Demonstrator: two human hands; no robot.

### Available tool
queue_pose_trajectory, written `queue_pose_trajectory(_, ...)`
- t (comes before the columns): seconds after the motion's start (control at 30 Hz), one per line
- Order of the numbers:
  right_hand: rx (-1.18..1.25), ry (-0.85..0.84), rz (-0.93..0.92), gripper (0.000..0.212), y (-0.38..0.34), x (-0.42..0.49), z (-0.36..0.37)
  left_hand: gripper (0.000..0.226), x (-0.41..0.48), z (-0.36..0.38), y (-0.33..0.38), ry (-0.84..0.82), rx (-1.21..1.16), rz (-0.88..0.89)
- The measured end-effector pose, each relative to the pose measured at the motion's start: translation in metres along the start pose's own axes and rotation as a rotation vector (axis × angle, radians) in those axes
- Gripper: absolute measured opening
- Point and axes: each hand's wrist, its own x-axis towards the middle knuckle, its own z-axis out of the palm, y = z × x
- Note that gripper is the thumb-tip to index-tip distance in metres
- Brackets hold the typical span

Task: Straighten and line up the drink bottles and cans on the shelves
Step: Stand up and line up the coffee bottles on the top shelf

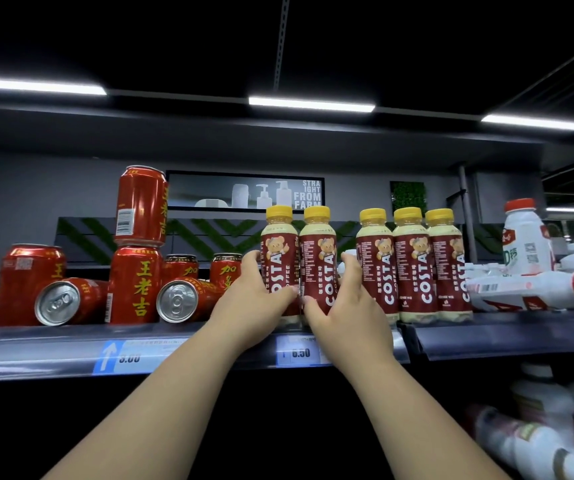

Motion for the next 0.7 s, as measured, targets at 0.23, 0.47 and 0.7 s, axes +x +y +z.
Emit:
queue_pose_trajectory(0.23,0.025,0.051,-0.043,0.082,0.003,-0.002,0.001,0.074,-0.003,-0.001,0.001,0.023,0.093,0.033)
queue_pose_trajectory(0.47,0.134,0.062,-0.091,0.078,0.006,-0.003,-0.007,0.055,-0.003,-0.003,0.006,0.013,0.078,0.017)
queue_pose_trajectory(0.7,0.112,0.088,-0.191,0.059,0.035,-0.014,-0.039,0.06,-0.008,0.002,0.015,0.021,0.199,0.056)
